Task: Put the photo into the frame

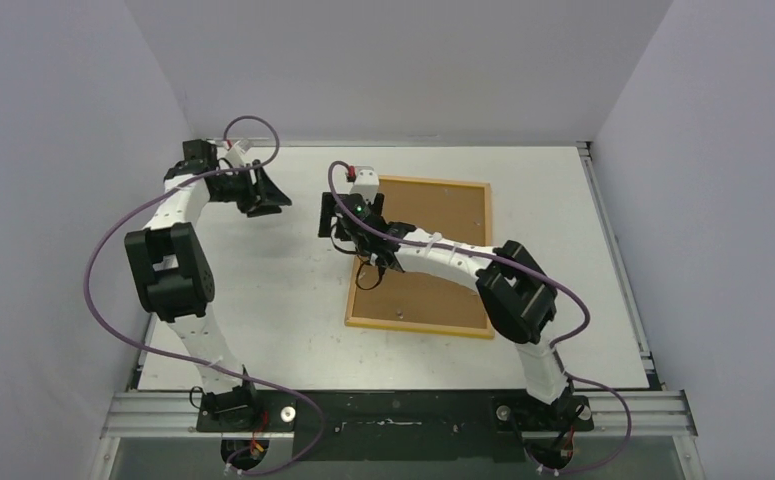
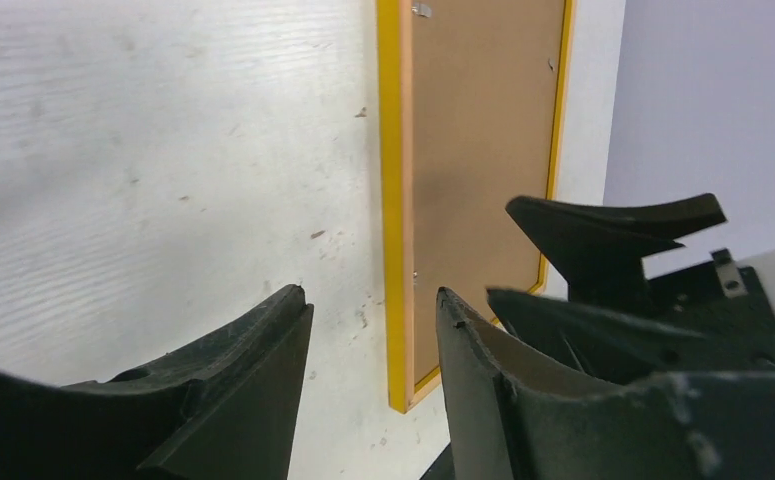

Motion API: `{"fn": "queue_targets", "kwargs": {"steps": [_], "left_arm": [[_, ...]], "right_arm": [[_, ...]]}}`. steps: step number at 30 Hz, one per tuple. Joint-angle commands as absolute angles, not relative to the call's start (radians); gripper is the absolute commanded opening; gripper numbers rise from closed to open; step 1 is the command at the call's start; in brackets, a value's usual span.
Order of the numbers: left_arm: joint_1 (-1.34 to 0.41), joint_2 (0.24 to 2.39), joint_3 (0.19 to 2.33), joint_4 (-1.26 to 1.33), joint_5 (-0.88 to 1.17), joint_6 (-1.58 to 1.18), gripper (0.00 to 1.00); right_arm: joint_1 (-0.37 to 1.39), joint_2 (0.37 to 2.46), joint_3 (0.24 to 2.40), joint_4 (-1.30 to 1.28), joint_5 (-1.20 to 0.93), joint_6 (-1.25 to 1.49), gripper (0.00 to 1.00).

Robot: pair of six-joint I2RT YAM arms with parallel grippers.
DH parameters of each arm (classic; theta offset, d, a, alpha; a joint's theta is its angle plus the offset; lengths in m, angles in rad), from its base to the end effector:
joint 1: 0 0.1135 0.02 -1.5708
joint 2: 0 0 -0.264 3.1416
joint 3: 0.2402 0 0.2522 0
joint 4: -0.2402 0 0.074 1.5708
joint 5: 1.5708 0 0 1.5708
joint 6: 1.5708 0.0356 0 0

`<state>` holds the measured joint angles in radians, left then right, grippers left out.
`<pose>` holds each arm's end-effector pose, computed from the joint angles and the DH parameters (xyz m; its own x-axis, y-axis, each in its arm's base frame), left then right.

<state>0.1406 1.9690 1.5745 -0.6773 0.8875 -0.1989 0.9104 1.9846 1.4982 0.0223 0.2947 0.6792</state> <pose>0.4175 0.0312 0.2334 -0.9074 -0.2544 -0.3346 0.1017 0.6395 -0.7621 0.2949 0.3628 0.2454 -0.5883 0.2225 -0.7774 -0.2915 0.8384 0.4606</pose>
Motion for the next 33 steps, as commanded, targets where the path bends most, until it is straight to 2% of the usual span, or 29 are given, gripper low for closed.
{"fn": "queue_targets", "kwargs": {"steps": [1,10,19,28,30,33], "left_arm": [[0.201,1.916,1.592,-0.795,0.904,-0.111,0.47],[0.23,1.878,1.542,-0.826,0.898,-0.066,0.47],[0.23,1.879,1.515,-0.836,0.9,-0.044,0.46],[0.23,1.878,1.504,-0.843,0.909,-0.037,0.45],[0.229,1.878,1.504,-0.842,0.91,-0.035,0.45],[0.23,1.882,1.503,-0.841,0.912,-0.038,0.45]], "right_arm": [[0.903,2.086,1.614,-0.109,0.412,0.558,0.82],[0.877,2.194,1.726,-0.145,0.467,0.51,0.78],[0.842,2.295,1.816,-0.166,0.464,0.486,0.66],[0.816,2.377,1.883,-0.184,0.438,0.477,0.64],[0.816,2.379,1.88,-0.177,0.433,0.477,0.61],[0.817,2.381,1.875,-0.163,0.42,0.476,0.48]]}}
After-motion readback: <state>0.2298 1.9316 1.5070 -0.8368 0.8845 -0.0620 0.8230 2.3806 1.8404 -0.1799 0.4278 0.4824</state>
